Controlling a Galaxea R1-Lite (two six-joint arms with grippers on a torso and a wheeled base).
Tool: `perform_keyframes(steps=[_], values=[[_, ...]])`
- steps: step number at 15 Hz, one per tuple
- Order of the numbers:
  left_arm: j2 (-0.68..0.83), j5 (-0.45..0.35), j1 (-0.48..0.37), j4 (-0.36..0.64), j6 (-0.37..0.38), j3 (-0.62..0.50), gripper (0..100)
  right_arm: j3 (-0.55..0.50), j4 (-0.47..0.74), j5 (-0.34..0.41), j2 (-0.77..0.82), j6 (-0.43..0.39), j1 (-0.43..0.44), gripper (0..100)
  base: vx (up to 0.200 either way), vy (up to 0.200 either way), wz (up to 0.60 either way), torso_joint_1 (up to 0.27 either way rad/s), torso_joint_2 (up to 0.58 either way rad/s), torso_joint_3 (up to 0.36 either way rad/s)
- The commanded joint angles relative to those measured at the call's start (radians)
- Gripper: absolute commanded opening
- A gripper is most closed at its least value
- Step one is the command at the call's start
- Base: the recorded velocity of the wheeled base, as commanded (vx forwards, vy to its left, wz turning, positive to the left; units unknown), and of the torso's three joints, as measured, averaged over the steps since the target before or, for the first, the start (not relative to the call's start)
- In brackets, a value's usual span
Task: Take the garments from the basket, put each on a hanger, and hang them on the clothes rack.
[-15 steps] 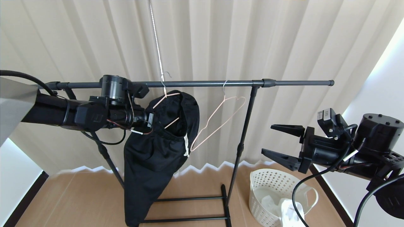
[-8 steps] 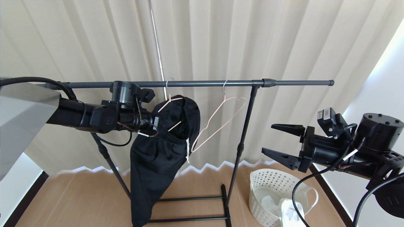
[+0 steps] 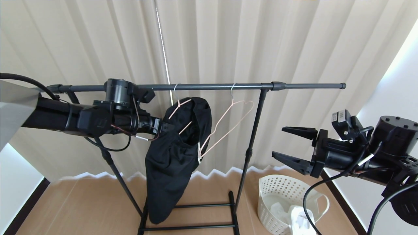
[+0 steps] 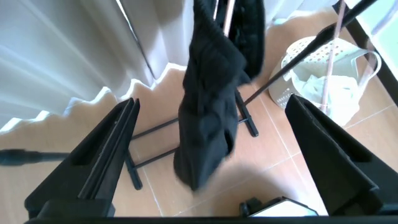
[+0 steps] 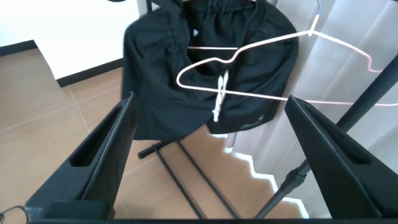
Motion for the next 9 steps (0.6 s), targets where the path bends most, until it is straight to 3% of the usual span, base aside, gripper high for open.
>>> perform_keyframes(steps=[1,3,4,5,6,7,9], values=[[-0.180,0.000,0.009,0.022,0.000,0.092,100,-0.006,0.005,-0.050,-0.076,0.049,0.000,100,0.000,0.000,0.00,0.000,0.00,0.000],[-0.361,-0.003,0.017,0.039,-0.001,0.213,100,0.000,0.016,-0.148,-0.186,0.185,0.014,100,0.000,0.000,0.00,0.000,0.00,0.000],[-0.361,-0.003,0.017,0.039,-0.001,0.213,100,0.000,0.016,-0.148,-0.186,0.185,0.014,100,0.000,0.000,0.00,0.000,0.00,0.000],[-0.522,-0.003,0.017,0.042,0.000,0.354,100,0.008,0.142,-0.176,-0.294,0.210,-0.013,100,0.000,0.000,0.00,0.000,0.00,0.000],[-0.522,-0.003,0.017,0.042,0.000,0.354,100,0.008,0.142,-0.176,-0.294,0.210,-0.013,100,0.000,0.000,0.00,0.000,0.00,0.000],[-0.715,-0.007,0.006,0.037,0.006,0.547,100,0.078,0.312,-0.273,-0.472,0.199,-0.032,100,0.000,0.000,0.00,0.000,0.00,0.000],[-0.850,-0.004,-0.025,0.034,0.003,0.686,100,0.169,0.356,-0.299,-0.587,0.121,-0.032,100,0.000,0.000,0.00,0.000,0.00,0.000]])
